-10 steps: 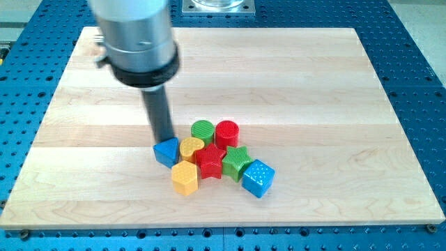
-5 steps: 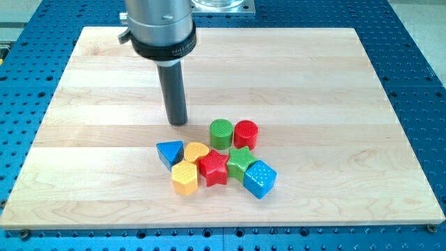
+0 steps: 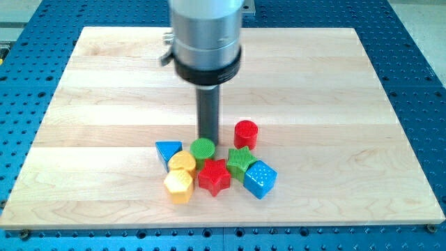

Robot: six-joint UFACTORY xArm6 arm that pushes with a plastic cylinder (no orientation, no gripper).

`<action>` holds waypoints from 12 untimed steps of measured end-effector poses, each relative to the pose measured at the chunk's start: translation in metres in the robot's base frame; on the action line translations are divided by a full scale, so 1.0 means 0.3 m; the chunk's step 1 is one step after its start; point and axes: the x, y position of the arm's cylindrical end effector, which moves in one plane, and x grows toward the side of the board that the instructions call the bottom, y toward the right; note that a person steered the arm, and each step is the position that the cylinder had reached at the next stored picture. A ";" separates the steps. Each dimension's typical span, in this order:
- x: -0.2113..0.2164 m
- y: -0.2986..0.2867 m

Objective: Move the group of blocks to the bottom center

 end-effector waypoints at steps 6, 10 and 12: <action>-0.034 0.128; -0.034 0.169; 0.012 0.593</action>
